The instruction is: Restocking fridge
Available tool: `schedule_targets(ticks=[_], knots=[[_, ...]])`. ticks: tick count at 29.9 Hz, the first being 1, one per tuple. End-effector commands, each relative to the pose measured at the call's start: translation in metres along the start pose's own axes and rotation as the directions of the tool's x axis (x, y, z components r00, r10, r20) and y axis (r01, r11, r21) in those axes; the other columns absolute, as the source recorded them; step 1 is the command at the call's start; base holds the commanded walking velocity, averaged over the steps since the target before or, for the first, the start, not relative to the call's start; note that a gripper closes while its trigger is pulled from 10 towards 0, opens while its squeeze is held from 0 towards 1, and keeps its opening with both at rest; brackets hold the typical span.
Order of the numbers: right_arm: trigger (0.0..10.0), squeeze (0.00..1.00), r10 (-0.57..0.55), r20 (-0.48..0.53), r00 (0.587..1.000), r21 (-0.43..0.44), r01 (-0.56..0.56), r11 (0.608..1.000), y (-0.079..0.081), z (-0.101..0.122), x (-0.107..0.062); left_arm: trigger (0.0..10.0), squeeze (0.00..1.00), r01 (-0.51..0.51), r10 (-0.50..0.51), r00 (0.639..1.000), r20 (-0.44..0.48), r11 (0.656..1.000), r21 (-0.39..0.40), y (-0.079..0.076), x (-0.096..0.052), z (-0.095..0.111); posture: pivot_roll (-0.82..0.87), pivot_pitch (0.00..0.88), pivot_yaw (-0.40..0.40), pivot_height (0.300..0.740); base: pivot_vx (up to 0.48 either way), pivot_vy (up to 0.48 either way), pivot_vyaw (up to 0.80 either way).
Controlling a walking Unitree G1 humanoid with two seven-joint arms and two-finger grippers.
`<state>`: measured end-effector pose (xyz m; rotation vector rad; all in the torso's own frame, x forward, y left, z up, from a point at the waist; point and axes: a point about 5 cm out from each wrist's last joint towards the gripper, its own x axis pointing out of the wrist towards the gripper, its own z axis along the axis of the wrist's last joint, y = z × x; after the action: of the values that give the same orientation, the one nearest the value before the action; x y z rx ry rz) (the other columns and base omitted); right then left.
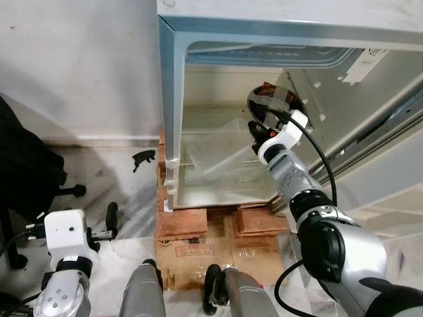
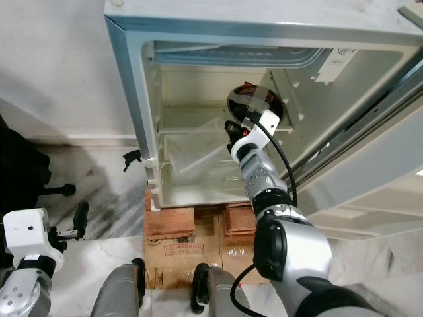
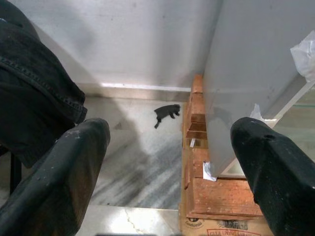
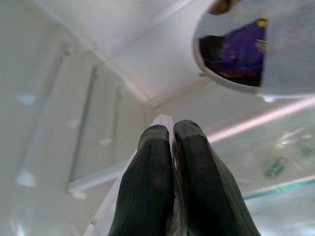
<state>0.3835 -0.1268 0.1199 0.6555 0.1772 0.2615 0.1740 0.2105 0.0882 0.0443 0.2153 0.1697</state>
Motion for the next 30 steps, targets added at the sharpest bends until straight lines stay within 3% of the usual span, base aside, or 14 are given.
schedule_targets(ticks=[1,7,14,23,30], knots=[[10.0,0.0,0.018,0.02,1.0,0.01,-0.018,1.0,-0.003,0.008,-0.001,10.0,0.0,0.007,-0.008,0.999,-0.039,1.0,-0.006,0.0,-0.002,-0.007,0.25,0.22,-0.105,0.74,0.0,0.0,0.0],[10.0,0.0,0.08,0.05,0.996,0.106,-0.085,0.991,0.002,0.017,0.0,10.0,0.0,0.018,-0.018,0.999,-0.035,1.0,-0.005,0.001,0.001,-0.006,0.25,0.214,-0.096,0.74,0.0,0.0,0.0],[10.0,0.0,0.16,0.058,0.985,0.121,-0.166,0.979,0.005,0.026,-0.001,10.0,0.0,0.028,-0.028,0.999,-0.032,1.0,-0.004,0.0,0.004,-0.006,0.24,0.211,-0.09,0.74,0.0,0.0,0.0],[10.0,0.0,0.206,0.096,0.974,0.141,-0.218,0.966,-0.003,0.045,-0.007,10.0,0.0,0.035,-0.035,0.999,-0.029,0.999,0.003,0.001,0.006,-0.005,0.24,0.207,-0.076,0.74,0.0,0.0,0.0],[10.0,0.0,0.141,0.163,0.977,0.17,-0.168,0.971,-0.013,0.056,-0.01,10.0,0.0,0.047,-0.047,0.999,-0.024,0.999,0.007,0.001,0.01,-0.003,0.24,0.202,-0.064,0.74,0.0,0.0,0.0]])
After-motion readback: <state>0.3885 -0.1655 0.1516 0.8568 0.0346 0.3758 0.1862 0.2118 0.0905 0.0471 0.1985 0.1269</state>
